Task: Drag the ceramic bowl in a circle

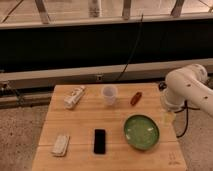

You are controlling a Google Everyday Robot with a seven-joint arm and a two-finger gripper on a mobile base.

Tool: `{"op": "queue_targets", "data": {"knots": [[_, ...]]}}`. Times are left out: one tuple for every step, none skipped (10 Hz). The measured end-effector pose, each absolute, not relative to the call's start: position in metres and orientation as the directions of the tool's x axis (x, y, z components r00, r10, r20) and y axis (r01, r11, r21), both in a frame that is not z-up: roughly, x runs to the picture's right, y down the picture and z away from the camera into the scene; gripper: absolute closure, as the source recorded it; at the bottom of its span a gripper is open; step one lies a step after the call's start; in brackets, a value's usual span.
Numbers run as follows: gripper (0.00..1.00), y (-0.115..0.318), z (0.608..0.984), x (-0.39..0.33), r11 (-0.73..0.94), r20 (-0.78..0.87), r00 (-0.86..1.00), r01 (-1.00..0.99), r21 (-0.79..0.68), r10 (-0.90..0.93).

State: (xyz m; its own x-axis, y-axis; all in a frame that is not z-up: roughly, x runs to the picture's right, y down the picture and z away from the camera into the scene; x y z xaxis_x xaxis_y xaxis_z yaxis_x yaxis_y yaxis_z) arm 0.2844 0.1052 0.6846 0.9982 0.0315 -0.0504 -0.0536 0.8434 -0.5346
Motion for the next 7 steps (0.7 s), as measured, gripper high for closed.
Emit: {"op": "queue_targets", "data": {"knots": [[0.2,0.105,0.685,0.284,0.843,-0.05,0.998,-0.054,-0.535,0.032],[0.2,0.105,0.685,0.284,0.843,-0.05,0.998,-0.054,-0.535,0.032],[0.2,0.105,0.685,0.284,0.843,-0.05,0.998,-0.054,-0.535,0.031],[0.2,0.108,0.687,0.283,0.843,-0.046,0.999,-0.046,-0.537,0.025],[0.2,0.113,0.692,0.281,0.843,-0.038,0.999,-0.028,-0.538,0.009],[0.2,0.123,0.703,0.278,0.842,-0.028,1.0,-0.008,-0.54,-0.009],[0.2,0.135,0.715,0.275,0.84,-0.017,0.999,0.015,-0.543,-0.028]]}}
